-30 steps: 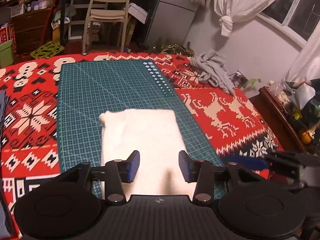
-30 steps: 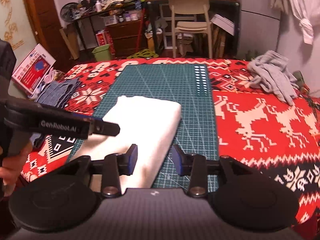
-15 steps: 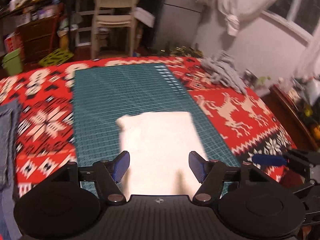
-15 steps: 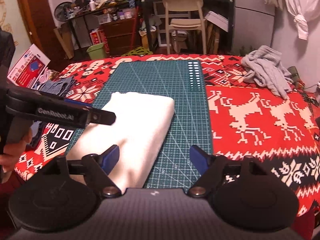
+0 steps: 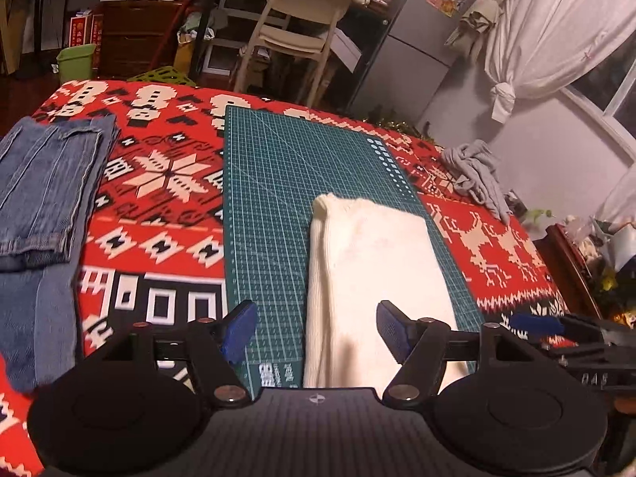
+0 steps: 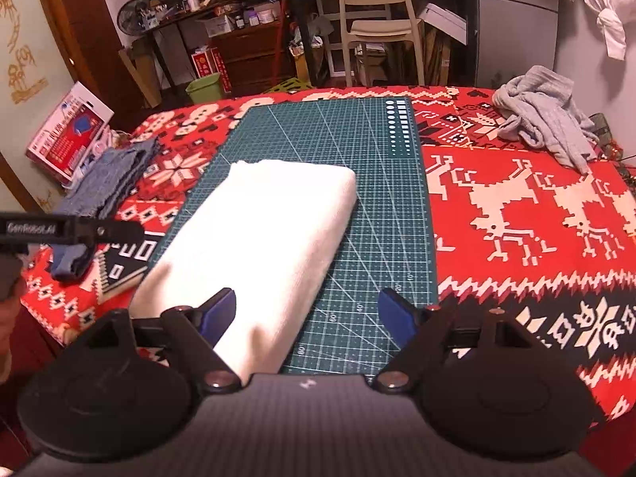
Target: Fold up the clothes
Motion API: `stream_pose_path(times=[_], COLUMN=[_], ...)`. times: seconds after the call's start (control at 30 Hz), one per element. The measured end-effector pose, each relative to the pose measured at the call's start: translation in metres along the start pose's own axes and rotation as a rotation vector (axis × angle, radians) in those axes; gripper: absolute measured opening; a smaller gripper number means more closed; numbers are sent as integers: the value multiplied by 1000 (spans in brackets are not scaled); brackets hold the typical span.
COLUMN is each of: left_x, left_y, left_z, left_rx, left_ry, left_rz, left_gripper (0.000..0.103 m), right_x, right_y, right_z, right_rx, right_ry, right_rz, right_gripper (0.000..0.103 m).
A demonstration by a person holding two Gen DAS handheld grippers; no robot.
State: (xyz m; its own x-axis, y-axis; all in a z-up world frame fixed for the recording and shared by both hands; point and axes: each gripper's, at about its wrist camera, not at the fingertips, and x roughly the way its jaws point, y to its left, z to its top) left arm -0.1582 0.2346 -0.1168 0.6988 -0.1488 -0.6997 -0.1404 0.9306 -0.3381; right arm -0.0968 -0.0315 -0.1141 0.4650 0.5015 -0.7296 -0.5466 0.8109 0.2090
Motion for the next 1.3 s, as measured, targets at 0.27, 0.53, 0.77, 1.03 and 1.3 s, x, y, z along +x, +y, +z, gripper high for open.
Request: stream_pose_path(times=[0.27,0.53,0.77,1.03,1.3], left_x=[23,32,30,30,49], left_y=[10,7,6,-11,-32], left_z=[-13,-22,-24,-29,-26], left_rx=[-39,-28,-45,-42,-122], left_ry=[97,143,141,142,144], left_rz=[-94,-115,-124,-115,-154], left_gripper=[58,17,12,10,10], right_x=[6,6,7,24,15], right_y=[1,13,26,33,6], right_z=[-5,-21,-37,-50,-35], right_rx=[-5,-95,-185,-207,-136], right_ry=[18,79,140,141,43], right_rz=[26,49,60,-13,-92], right_gripper=[82,72,53,21,11])
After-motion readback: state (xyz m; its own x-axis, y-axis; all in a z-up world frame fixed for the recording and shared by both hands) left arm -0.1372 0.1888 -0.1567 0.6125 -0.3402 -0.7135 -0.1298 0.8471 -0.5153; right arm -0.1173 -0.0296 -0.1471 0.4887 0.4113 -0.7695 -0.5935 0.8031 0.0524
